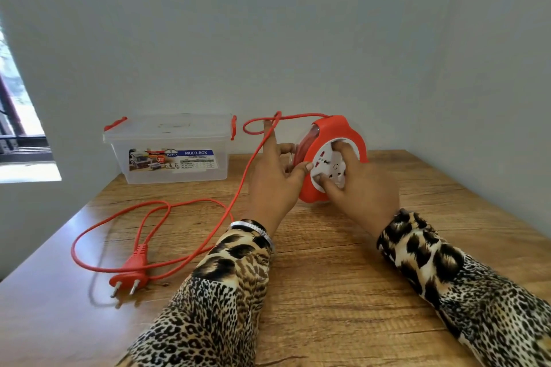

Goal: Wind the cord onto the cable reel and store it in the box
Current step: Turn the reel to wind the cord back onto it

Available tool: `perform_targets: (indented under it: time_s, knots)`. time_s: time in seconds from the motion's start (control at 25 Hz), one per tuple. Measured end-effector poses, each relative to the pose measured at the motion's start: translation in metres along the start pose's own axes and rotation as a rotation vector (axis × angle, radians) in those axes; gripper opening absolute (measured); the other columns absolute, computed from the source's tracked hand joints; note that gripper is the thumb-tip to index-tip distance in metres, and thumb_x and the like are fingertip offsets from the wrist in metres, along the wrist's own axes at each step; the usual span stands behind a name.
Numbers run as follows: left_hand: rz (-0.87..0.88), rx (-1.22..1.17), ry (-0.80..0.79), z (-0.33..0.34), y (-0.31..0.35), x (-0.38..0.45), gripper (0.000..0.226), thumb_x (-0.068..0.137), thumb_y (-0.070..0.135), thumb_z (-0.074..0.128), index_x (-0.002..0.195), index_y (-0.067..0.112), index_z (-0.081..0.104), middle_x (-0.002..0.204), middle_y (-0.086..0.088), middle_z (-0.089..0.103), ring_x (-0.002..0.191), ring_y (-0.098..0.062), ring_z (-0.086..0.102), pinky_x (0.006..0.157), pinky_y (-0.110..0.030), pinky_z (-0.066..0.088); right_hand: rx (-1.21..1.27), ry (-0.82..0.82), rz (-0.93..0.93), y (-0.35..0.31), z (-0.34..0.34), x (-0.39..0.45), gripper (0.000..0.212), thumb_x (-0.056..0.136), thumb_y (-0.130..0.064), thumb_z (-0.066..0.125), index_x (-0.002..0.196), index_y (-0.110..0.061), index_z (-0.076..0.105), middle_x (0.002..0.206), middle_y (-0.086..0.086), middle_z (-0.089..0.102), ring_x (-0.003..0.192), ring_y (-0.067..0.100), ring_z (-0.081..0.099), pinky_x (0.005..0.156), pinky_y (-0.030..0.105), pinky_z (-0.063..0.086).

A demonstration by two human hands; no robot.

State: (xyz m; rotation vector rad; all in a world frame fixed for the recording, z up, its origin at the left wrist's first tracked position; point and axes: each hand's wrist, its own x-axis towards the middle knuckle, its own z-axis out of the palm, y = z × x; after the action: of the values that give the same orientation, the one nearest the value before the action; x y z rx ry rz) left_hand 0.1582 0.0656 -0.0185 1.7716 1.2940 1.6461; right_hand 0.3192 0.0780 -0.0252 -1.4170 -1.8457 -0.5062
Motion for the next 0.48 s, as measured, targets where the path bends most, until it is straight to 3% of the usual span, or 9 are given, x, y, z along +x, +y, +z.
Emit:
perform_targets:
  time_s: [0.12, 0.28, 0.32, 0.4, 0.48]
  knots:
    - [0.029, 0.069, 0.028, 0.004, 0.001, -0.002, 0.101, 0.086, 0.027, 0.071, 0.155, 0.036, -0.003, 0.107, 0.017, 0.057, 0.097, -0.01, 0.067, 0.085, -0.04, 0.058, 0.274, -0.063, 0.262, -0.004, 0.002, 0.001, 0.069, 0.078, -0.072, 0.05, 0.131, -0.029, 0.039, 0.082, -0.006, 0.065, 0.069, 0.017, 0.063, 0.05, 0.024, 0.042]
    - [0.006, 0.06, 0.038, 0.006, -0.001, -0.001, 0.091, 0.085, 0.031, 0.071, 0.152, 0.04, 0.01, 0.107, 0.022, 0.056, 0.101, -0.009, 0.065, 0.084, -0.031, 0.055, 0.664, -0.163, 0.522, -0.008, -0.001, 0.003, 0.074, 0.079, -0.062, 0.062, 0.137, -0.022, 0.04, 0.125, 0.002, 0.059, 0.103, 0.018, 0.063, 0.074, 0.036, 0.056]
    - [-0.003, 0.062, 0.036, 0.007, -0.002, -0.001, 0.088, 0.084, 0.032, 0.071, 0.151, 0.041, 0.015, 0.104, 0.026, 0.055, 0.1, -0.007, 0.065, 0.083, -0.03, 0.054, 0.809, -0.213, 0.627, -0.009, -0.002, 0.006, 0.072, 0.081, -0.057, 0.063, 0.137, -0.019, 0.039, 0.129, 0.006, 0.059, 0.1, 0.016, 0.065, 0.066, 0.032, 0.056]
    - [-0.013, 0.068, 0.035, 0.007, -0.002, -0.001, 0.089, 0.084, 0.033, 0.071, 0.152, 0.038, 0.015, 0.101, 0.031, 0.055, 0.095, 0.0, 0.063, 0.084, -0.032, 0.055, 1.085, -0.31, 0.827, -0.011, -0.007, 0.01, 0.068, 0.084, -0.047, 0.065, 0.138, -0.013, 0.04, 0.116, 0.013, 0.065, 0.061, 0.004, 0.067, 0.038, 0.02, 0.043]
    - [-0.021, 0.038, 0.036, 0.007, -0.004, 0.0, 0.091, 0.084, 0.032, 0.072, 0.153, 0.039, 0.013, 0.106, 0.024, 0.057, 0.098, -0.006, 0.064, 0.086, -0.038, 0.057, 1.145, -0.323, 0.887, -0.01, -0.007, 0.011, 0.065, 0.086, -0.043, 0.065, 0.137, -0.012, 0.039, 0.106, 0.015, 0.068, 0.037, 0.001, 0.056, 0.031, 0.015, 0.032]
